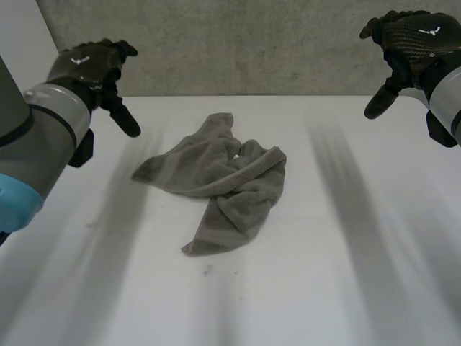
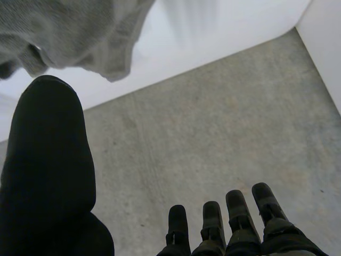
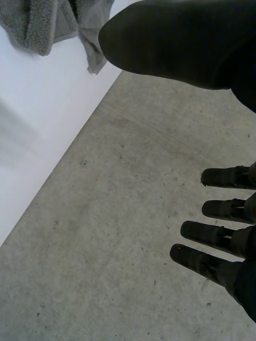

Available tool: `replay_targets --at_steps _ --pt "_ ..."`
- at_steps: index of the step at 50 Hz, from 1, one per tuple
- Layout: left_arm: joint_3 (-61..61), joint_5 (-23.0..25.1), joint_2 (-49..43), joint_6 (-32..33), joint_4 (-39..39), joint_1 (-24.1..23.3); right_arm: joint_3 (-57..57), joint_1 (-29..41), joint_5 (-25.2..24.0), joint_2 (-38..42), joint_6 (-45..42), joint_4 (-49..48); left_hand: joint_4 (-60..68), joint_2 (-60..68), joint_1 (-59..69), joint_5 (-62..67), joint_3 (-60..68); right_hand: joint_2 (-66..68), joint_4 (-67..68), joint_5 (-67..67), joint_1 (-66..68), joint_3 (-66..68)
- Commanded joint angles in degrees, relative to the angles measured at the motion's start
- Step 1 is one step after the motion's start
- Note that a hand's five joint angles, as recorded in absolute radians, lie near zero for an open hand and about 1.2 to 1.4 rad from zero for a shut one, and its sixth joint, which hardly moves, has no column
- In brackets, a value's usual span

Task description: Fold the towel.

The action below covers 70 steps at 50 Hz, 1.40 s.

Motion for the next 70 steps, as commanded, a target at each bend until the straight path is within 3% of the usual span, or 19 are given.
replay_targets --at_steps 1,8,18,39,57,63,68,70 --pt "-2.3 3.0 -4.6 0.2 0.8 -1.1 0.0 0.0 0.0 1.4 -0.6 0.2 3.0 2.9 3.0 1.7 2.9 -4.2 -5.2 -3.8 -3.3 -4.1" --pt "-0.6 3.8 -14.0 0.2 2.4 -3.7 0.1 -0.1 0.0 2.0 -0.7 0.2 7.0 7.0 7.1 5.7 7.0 -4.2 -5.2 -3.8 -3.3 -4.1" --pt "2.1 4.1 -22.9 0.0 10.8 -4.4 1.0 -0.1 0.1 2.4 -1.7 0.0 41.8 41.8 41.9 40.5 41.8 -4.2 -5.2 -3.8 -3.3 -4.1" --pt "7.5 5.7 -33.4 0.4 11.9 -6.0 1.0 0.0 0.1 5.2 -2.8 -0.2 30.4 30.4 30.5 29.1 30.4 -4.2 -5.2 -3.8 -3.3 -4.1" --pt "17.0 5.8 -40.2 0.5 11.4 -6.0 1.0 -0.1 0.1 6.4 -4.1 -0.3 32.1 32.0 32.1 30.8 32.0 -4.2 -5.2 -3.8 -3.3 -4.1" --pt "19.3 5.8 -42.4 0.5 10.9 -6.1 1.0 -0.1 0.2 6.7 -4.9 -0.3 38.6 38.6 38.7 37.3 38.6 -4.2 -5.2 -3.8 -3.3 -4.1" --pt "20.3 5.8 -42.4 0.6 10.9 -6.3 1.0 -0.1 0.2 7.1 -4.9 -0.3 52.6 52.6 52.7 51.3 52.6 -4.2 -5.2 -3.8 -3.3 -4.1" --pt "21.0 5.4 -41.1 0.7 10.8 -6.9 1.0 -0.1 0.2 7.3 -4.9 -0.3 69.5 69.4 69.5 68.2 69.4 -4.2 -5.2 -3.8 -3.3 -4.1"
